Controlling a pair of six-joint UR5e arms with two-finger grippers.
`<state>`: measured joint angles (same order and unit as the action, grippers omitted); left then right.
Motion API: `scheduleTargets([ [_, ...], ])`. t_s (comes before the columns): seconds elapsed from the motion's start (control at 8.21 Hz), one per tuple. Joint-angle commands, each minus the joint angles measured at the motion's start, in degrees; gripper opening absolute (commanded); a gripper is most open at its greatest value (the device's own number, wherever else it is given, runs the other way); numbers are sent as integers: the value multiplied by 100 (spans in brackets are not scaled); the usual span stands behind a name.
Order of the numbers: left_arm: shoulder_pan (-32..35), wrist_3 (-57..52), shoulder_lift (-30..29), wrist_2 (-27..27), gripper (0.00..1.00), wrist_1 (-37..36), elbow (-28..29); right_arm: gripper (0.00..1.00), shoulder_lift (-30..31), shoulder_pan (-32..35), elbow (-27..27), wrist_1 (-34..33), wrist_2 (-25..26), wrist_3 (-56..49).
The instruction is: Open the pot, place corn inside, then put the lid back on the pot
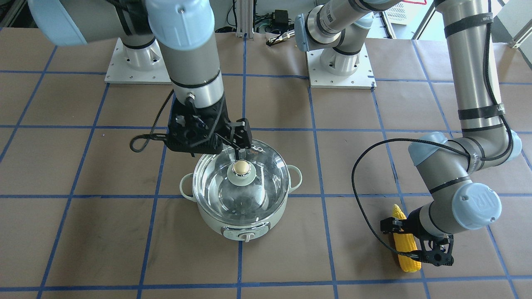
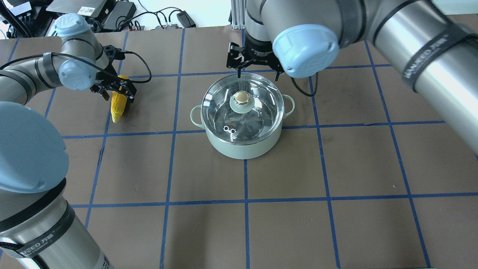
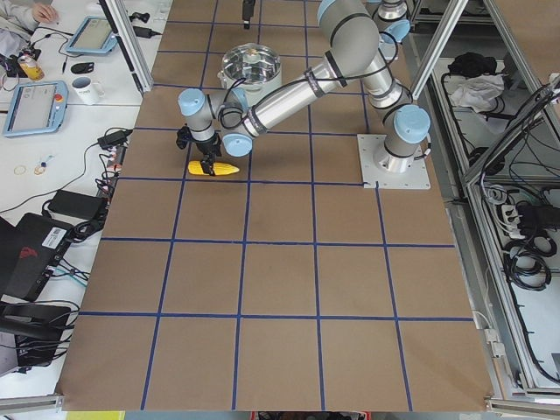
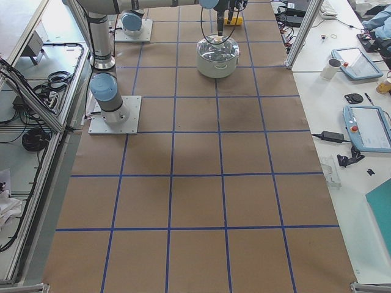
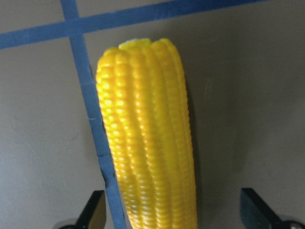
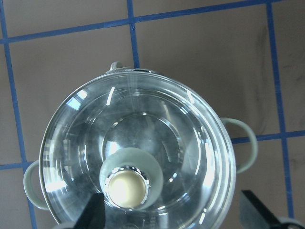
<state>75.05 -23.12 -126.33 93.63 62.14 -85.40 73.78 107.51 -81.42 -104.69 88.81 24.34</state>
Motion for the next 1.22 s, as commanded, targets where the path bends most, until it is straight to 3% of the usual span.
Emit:
scheduleTargets([
  [0.0, 0, 18, -110, 15, 15, 0, 41, 100, -627, 455, -49, -631, 74, 431],
  [0.12, 0, 9, -111, 32, 0, 0, 50, 100, -663, 455, -93, -640, 83, 448],
  [0.37, 0, 9, -23, 76, 0, 8, 58, 100, -663, 446, -277, -718, 92, 396],
  [0.61, 0, 9, 99, 76, 0, 17, 59, 89, -689, 455, -286, -710, 84, 334],
  [0.73, 0, 9, 231, 190, 0, 69, 59, 81, -681, 455, -286, -710, 83, 308],
  [0.97, 0, 62, 678, 375, 0, 419, 58, 54, -681, 446, -286, -710, 83, 308],
  [1.1, 9, 367, 906, 375, 0, 535, 41, 32, -663, 446, -278, -710, 83, 308],
])
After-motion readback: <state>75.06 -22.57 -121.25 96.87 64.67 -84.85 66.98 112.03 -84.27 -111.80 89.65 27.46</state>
